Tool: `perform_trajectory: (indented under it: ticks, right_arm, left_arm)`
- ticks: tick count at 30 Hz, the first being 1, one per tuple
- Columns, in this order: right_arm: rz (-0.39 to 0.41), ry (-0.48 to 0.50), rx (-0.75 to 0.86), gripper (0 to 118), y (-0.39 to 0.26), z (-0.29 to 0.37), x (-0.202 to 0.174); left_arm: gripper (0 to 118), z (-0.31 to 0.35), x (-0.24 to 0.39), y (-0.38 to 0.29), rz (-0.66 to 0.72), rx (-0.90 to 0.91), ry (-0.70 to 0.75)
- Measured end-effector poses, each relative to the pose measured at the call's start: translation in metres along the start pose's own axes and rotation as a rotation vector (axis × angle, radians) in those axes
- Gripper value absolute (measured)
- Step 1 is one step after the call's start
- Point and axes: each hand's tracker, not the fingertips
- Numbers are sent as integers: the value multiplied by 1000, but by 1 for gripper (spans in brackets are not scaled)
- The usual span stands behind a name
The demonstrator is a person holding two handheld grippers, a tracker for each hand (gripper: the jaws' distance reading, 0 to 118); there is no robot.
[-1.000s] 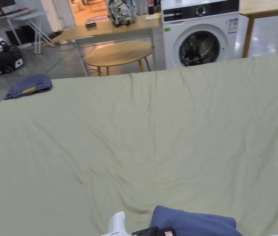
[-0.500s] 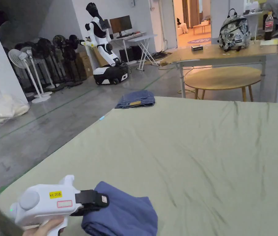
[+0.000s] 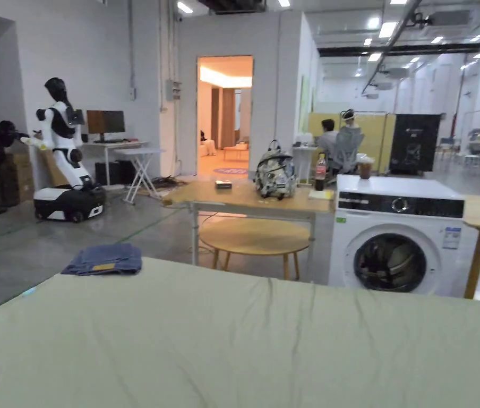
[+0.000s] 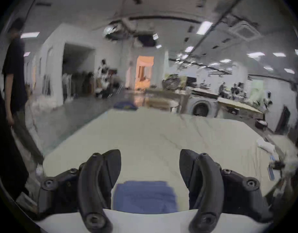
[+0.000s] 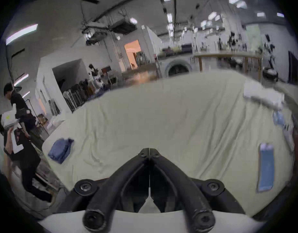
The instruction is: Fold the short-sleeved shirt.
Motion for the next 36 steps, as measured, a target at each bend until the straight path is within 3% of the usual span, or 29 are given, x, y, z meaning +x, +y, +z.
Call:
perform_trajectory:
  ticks: [2,4,8,11,13,15,17,20,25,36]
  right_arm:
    - [86,-57,92,0,22,8,-10]
    - [113,-86,156,0,38,14,-17]
    - [111,-104,245,0,61,17,-24]
    - [113,-123,273,0,65,20,-27]
    - [118,-129,290,0,62,23,-29]
    - [121,-134,292,0,57,27,-31]
    - [142,-158,285,0,49,31,-35]
    - [169,-178,277,0,37,35,-38]
    - [103,-166,286,0,31,37,-34]
    - [92,-174,284,0,32,38,-35]
  left_arm:
    - [73,9,39,3,-64,78,-74]
    - [73,17,89,2,-120,152,-76]
    - [72,22,167,-9,-346,301,100]
    - [56,25,204,-21,-315,307,18]
    - [52,21,210,-28,-241,281,-39]
    - [18,22,216,-33,-172,263,-77]
    - [0,22,218,-36,-161,235,-33]
    - [0,21,214,-45,-94,212,-57]
    - [0,18,207,-53,-85,194,-53]
    - [0,18,202,-55,-36,198,-80]
